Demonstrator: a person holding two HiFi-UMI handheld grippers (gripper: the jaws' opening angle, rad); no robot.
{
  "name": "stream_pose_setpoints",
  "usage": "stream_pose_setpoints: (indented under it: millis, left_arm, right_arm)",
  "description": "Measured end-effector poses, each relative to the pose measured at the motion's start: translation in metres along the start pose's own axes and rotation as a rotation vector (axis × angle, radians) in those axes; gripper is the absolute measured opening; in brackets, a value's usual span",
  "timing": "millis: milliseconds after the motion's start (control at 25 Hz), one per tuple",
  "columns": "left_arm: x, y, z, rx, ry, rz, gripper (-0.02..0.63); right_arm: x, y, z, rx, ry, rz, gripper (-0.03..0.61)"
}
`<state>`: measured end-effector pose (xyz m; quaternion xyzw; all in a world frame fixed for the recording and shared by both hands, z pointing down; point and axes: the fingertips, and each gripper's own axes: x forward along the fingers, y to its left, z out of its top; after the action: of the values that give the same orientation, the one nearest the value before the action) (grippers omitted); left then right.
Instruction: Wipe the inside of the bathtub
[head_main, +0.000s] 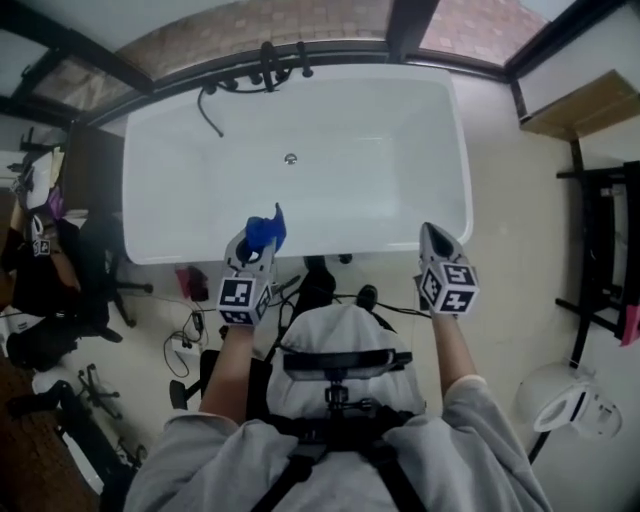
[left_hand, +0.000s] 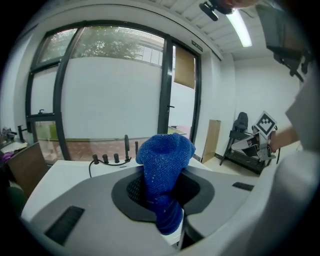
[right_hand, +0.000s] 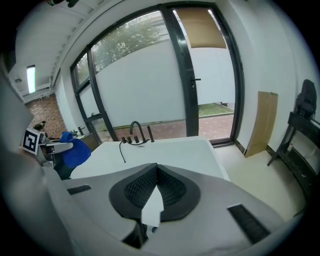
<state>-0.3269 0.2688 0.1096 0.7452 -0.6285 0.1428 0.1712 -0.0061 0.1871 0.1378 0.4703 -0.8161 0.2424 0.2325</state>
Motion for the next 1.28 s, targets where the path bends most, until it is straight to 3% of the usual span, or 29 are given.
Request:
stream_pose_setpoints:
  millis: [160, 400, 960, 1280]
  left_arm:
    - [-0.031, -0.012, -0.007, -0.007, -0.007, 0.062, 0.077]
    - [-0.065, -0.037, 0.006, 0.016, -0.034, 0.089, 0.077]
    - [-0.067, -0.017, 0.004, 0.046, -0.017, -0.076, 0.077]
    - [-0.092, 0.03, -0.021, 0.001, 0.0, -0.056, 0.077]
  right_arm:
    - [-0.018, 0.002, -0.007, -0.016, -0.026, 0.043, 0.006]
    - [-0.045, -0.003, -0.028, -0.042, -0.024, 0.054, 0.006]
    - [-0.073, 0.039, -0.048, 0.015, -0.048, -0.064, 0.006]
    - [-0.06, 0.089, -0.039, 0.02, -0.049, -0.047, 0.005]
